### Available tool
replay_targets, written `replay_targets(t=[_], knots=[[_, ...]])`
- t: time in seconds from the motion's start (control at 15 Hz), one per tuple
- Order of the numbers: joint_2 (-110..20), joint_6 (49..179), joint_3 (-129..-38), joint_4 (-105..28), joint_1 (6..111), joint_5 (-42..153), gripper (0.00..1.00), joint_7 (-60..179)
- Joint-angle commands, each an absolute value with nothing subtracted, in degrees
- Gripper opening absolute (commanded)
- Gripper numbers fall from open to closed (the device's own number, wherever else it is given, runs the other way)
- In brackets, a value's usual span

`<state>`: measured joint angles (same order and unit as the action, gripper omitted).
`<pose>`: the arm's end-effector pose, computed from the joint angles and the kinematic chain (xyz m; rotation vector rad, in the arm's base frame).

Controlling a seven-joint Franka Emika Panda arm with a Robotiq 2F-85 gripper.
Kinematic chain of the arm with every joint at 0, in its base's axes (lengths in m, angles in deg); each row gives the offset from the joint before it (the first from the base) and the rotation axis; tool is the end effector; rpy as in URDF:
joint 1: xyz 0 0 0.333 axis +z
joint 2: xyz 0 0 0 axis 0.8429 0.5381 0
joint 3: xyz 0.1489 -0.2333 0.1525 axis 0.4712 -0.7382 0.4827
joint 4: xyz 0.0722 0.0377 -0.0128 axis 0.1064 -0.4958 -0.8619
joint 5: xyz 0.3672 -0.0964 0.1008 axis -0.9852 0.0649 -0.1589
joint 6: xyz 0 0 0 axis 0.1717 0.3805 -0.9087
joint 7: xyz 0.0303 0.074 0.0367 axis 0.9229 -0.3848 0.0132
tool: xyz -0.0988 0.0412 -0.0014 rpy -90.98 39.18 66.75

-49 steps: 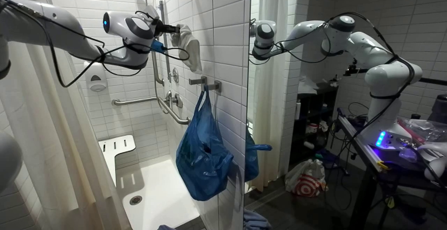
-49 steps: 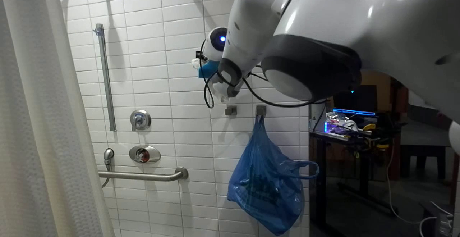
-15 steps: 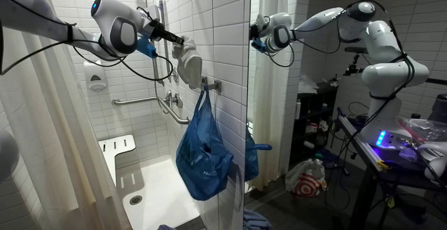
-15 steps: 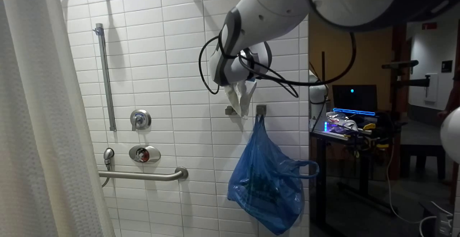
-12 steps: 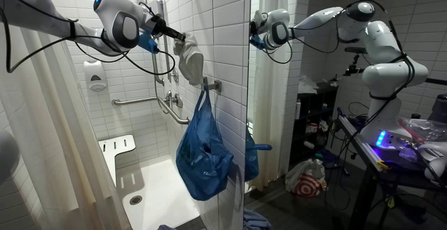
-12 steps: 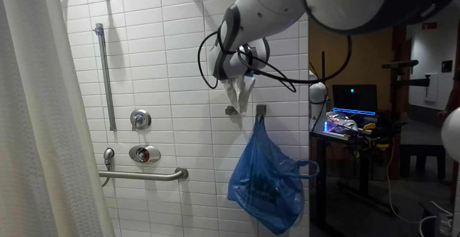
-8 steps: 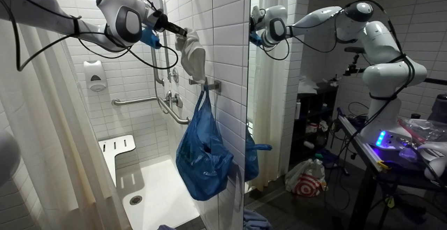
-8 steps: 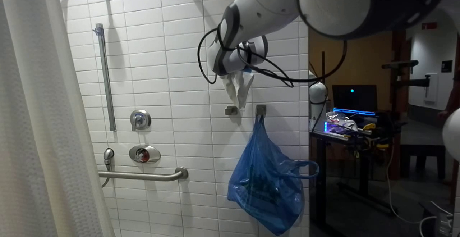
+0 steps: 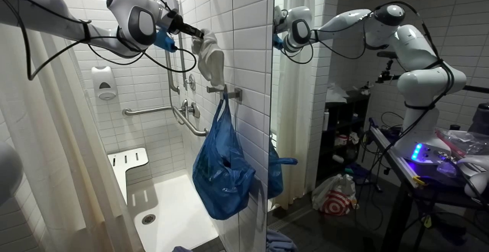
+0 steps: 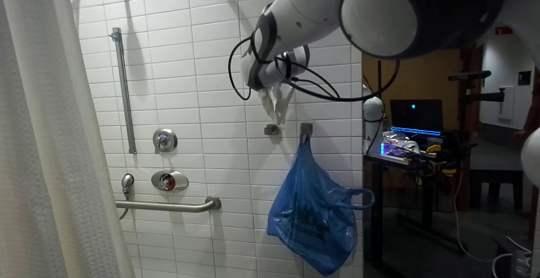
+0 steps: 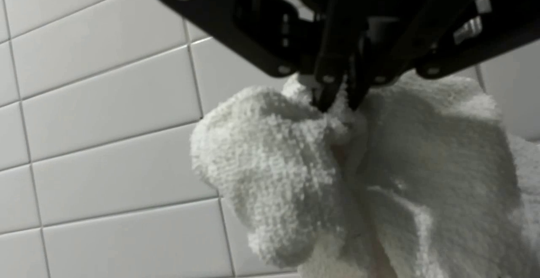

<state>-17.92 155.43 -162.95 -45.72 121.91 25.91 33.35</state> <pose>0.6649 0.0037 0.5889 2.2246 -0.8322 1.7883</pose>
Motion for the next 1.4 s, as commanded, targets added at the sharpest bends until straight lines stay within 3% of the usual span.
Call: replay_targets(t=[0.0, 1.2, 1.33], knots=[[-16.4, 151.9, -162.0, -41.0, 118.7, 28.1, 0.02, 30.6], [-16.1, 148.8, -158.8, -34.8, 113.7, 37.2, 0.02, 24.1], [-16.0, 147.7, -158.9, -34.7, 113.8, 37.7, 0.34, 24.5]])
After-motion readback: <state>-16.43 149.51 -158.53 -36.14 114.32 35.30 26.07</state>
